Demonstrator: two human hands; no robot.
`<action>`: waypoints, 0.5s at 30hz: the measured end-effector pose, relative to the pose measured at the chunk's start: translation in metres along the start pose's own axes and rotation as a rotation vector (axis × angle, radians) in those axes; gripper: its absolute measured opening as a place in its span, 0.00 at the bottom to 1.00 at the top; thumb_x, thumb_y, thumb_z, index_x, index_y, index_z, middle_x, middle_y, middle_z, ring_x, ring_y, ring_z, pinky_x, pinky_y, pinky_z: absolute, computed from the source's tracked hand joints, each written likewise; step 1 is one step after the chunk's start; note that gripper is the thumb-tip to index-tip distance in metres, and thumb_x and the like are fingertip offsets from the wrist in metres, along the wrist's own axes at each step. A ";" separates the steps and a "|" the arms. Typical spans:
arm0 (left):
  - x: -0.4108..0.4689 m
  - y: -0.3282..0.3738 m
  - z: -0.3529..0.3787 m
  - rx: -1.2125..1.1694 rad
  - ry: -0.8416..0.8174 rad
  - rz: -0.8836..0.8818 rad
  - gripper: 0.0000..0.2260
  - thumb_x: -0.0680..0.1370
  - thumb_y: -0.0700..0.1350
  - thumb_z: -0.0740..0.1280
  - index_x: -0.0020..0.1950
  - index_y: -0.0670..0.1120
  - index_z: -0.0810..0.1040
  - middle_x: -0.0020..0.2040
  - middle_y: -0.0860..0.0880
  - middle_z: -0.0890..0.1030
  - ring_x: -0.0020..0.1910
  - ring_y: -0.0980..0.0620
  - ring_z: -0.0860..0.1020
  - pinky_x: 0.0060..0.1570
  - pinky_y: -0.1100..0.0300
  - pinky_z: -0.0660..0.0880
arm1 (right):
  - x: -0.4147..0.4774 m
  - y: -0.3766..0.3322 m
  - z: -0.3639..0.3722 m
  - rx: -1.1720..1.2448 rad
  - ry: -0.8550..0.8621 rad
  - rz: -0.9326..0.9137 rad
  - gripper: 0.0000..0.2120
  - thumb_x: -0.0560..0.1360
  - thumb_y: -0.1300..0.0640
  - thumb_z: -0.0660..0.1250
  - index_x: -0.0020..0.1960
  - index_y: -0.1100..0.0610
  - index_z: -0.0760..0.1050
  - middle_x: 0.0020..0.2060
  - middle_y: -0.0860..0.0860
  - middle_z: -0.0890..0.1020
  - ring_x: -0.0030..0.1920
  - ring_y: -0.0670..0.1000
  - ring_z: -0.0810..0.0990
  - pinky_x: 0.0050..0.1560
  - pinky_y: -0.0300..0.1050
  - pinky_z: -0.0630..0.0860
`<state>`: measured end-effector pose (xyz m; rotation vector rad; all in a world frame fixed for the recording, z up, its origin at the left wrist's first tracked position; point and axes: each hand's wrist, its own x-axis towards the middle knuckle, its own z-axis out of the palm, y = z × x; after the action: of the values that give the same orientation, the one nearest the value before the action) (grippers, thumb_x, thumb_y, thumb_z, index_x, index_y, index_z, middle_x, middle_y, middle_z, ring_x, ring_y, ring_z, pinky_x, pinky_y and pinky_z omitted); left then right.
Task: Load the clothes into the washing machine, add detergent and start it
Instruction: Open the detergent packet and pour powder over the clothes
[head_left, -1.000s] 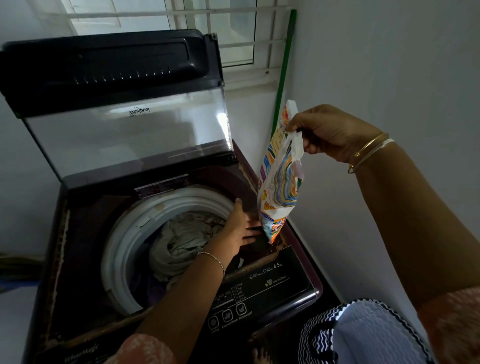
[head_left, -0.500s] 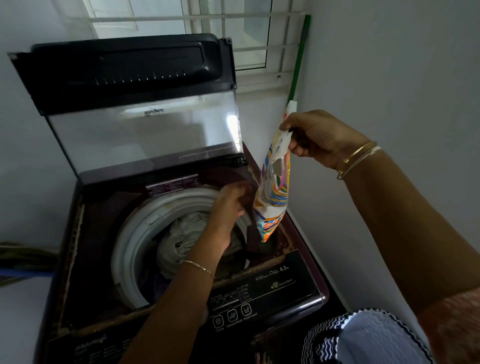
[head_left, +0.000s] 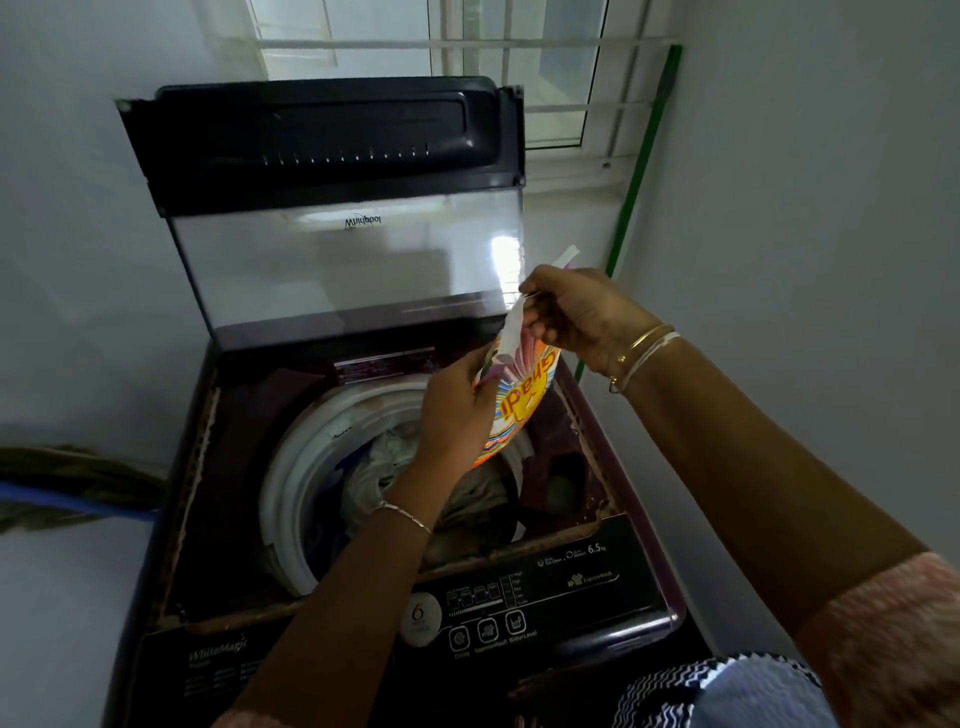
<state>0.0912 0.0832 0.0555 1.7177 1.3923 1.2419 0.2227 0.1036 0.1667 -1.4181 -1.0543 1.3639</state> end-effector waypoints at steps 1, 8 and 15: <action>0.000 -0.003 -0.002 0.024 0.016 0.009 0.19 0.75 0.52 0.61 0.57 0.43 0.81 0.50 0.44 0.85 0.50 0.47 0.81 0.46 0.58 0.74 | 0.002 0.003 0.004 -0.011 -0.012 0.005 0.10 0.74 0.63 0.62 0.34 0.61 0.74 0.20 0.51 0.77 0.18 0.46 0.73 0.22 0.33 0.68; -0.010 -0.029 -0.007 0.018 0.228 -0.095 0.20 0.77 0.53 0.57 0.49 0.38 0.80 0.43 0.39 0.83 0.42 0.41 0.80 0.40 0.53 0.73 | 0.009 0.032 0.010 -0.183 -0.318 -0.120 0.12 0.79 0.65 0.54 0.49 0.59 0.77 0.41 0.57 0.82 0.39 0.53 0.81 0.39 0.40 0.75; -0.028 -0.052 -0.019 0.009 0.255 -0.280 0.18 0.80 0.52 0.58 0.56 0.40 0.80 0.50 0.42 0.83 0.49 0.44 0.81 0.51 0.47 0.78 | 0.020 0.138 -0.025 -1.137 -0.483 -0.173 0.15 0.76 0.64 0.58 0.54 0.59 0.81 0.53 0.54 0.84 0.55 0.49 0.81 0.63 0.46 0.73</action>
<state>0.0531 0.0684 0.0094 1.3454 1.7206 1.3269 0.2485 0.0872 0.0284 -1.6909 -2.4559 0.9832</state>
